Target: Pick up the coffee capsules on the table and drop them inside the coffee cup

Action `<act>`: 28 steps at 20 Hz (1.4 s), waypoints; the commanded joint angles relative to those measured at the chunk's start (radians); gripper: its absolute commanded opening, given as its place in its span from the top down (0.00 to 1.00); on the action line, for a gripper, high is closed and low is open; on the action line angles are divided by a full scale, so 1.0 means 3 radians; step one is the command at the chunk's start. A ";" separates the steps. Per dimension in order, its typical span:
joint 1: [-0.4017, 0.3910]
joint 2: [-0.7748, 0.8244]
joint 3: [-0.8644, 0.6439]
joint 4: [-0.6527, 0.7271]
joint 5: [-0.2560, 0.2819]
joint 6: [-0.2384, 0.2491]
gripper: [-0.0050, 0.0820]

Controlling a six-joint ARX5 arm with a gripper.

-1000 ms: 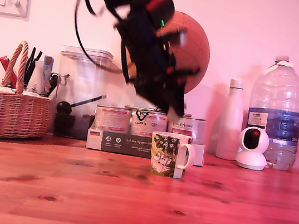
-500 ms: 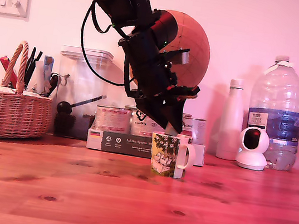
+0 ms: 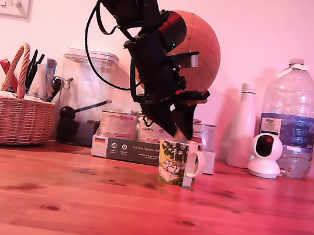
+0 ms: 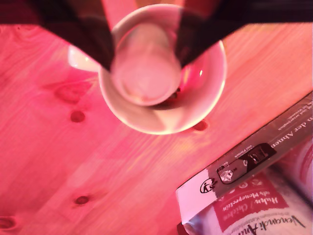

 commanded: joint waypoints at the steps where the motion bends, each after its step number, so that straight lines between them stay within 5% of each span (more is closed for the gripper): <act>1: -0.0006 0.0071 0.0018 0.0033 -0.0005 0.0015 0.19; 7: -0.0006 0.0047 0.0018 -0.0036 -0.0005 0.0018 0.35; 13: -0.0008 -0.0217 0.0018 -0.0234 -0.0004 0.0093 0.83; 16: -0.0006 -0.0398 0.0018 -0.0345 -0.0004 0.0106 0.94; 23: 0.0074 -0.0796 0.0018 -0.0740 0.0006 0.0183 0.97; 28: 0.0226 -0.1005 0.0009 -0.0991 0.0183 0.0187 0.97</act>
